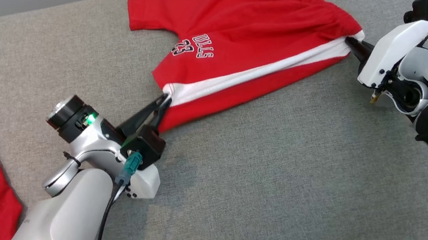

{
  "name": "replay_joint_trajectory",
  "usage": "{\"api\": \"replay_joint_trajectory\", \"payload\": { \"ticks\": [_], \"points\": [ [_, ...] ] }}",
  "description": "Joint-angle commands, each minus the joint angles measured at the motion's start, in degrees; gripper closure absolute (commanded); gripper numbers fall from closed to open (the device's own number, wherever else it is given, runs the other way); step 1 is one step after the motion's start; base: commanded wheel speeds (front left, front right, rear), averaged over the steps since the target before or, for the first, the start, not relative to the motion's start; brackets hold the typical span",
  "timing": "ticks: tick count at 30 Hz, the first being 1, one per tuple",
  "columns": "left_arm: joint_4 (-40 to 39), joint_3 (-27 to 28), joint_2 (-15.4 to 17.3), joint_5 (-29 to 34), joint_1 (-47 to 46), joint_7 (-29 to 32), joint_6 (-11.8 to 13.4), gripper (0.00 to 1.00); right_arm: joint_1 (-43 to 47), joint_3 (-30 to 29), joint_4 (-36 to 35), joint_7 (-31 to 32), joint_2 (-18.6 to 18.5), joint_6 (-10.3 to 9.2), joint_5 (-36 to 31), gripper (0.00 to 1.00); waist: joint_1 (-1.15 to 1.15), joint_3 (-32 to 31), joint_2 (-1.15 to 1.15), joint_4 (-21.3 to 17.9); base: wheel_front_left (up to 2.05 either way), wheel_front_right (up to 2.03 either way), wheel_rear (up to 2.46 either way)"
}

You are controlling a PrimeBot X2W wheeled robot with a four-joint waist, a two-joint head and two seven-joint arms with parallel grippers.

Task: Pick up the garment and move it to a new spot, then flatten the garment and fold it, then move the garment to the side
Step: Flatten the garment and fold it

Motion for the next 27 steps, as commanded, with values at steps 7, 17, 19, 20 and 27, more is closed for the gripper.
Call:
{"api": "replay_joint_trajectory", "payload": {
  "ticks": [7,17,19,20,27],
  "points": [
    [1.49,-4.69,0.82,-0.17,1.75,-0.21,-1.16,1.00,2.94,2.17,-2.06,5.21,-2.05,0.01,1.89,1.00,0.00,-2.30,0.00,0.01,0.00,0.00,0.00],
    [5.14,-8.76,0.85,-2.95,4.15,-0.21,-1.75,1.00,6.63,4.97,-4.58,12.38,-4.08,0.01,4.07,1.00,0.00,-6.65,0.00,-0.37,0.00,0.00,0.00],
    [5.93,-9.79,0.76,-3.66,4.96,-0.21,-1.89,1.00,7.23,5.52,-4.93,13.49,-4.40,0.01,4.42,1.00,0.00,-7.64,0.00,-0.37,0.00,0.00,0.00],
    [6.41,-10.24,0.69,-4.23,5.13,-0.21,-1.92,1.00,7.61,5.82,-5.01,14.26,-4.48,0.01,4.68,1.00,0.00,-8.13,0.00,-0.36,0.00,0.00,0.00],
    [8.78,-15.85,0.61,-8.63,6.80,-0.21,-1.84,1.00,10.21,7.84,-6.55,18.50,-5.70,0.01,5.54,1.00,0.00,-10.82,0.00,-0.30,0.00,0.00,0.00]
  ]
}}
